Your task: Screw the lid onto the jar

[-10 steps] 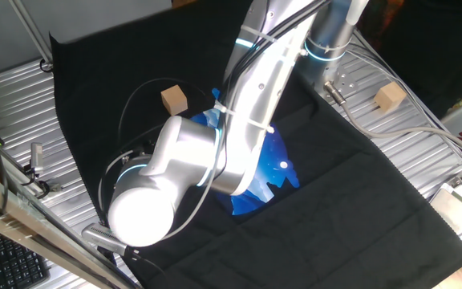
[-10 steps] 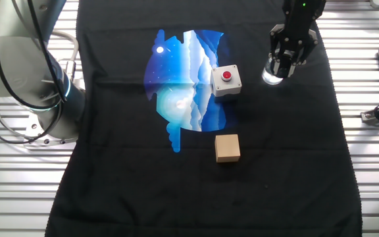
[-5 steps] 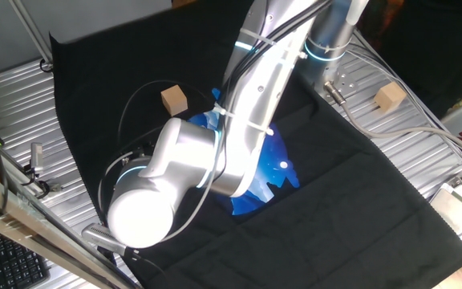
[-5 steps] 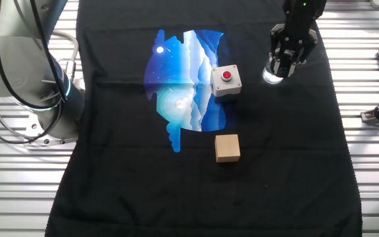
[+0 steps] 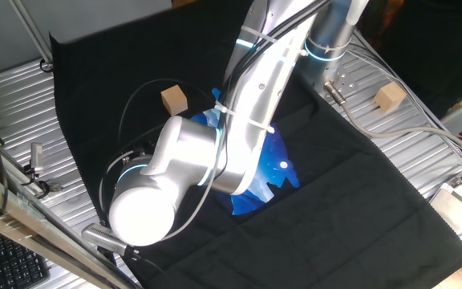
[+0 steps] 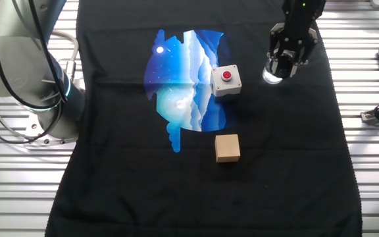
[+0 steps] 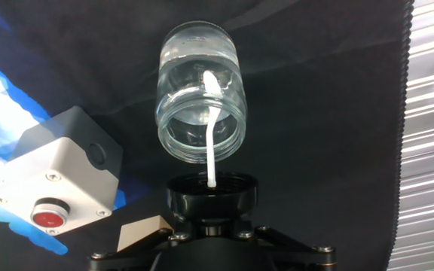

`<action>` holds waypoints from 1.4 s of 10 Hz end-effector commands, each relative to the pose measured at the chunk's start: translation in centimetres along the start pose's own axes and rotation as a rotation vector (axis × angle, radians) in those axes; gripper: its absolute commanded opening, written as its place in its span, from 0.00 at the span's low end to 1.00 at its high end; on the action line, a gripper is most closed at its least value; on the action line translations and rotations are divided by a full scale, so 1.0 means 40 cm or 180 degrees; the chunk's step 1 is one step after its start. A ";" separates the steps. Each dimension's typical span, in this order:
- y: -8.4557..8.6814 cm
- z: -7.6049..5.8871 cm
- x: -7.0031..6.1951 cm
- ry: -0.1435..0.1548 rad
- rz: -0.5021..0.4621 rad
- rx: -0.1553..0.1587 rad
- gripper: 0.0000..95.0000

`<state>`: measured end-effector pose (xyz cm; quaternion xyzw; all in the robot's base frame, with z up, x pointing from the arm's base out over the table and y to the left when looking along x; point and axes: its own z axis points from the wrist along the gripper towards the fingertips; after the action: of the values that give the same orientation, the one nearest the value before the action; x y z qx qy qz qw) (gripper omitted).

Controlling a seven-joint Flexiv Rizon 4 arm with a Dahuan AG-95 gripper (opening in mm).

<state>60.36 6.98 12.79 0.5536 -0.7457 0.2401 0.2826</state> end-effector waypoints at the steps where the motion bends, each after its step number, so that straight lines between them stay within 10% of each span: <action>1: 0.000 0.001 0.000 -0.0007 0.0000 -0.0001 0.40; 11: -0.001 -0.001 -0.002 -0.0051 -0.0040 0.0015 0.40; 12: -0.001 -0.001 -0.002 -0.0055 -0.0058 0.0026 0.60; 14: -0.001 -0.001 -0.002 -0.0056 -0.0097 0.0035 0.60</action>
<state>60.38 6.98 12.76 0.5693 -0.7378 0.2352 0.2760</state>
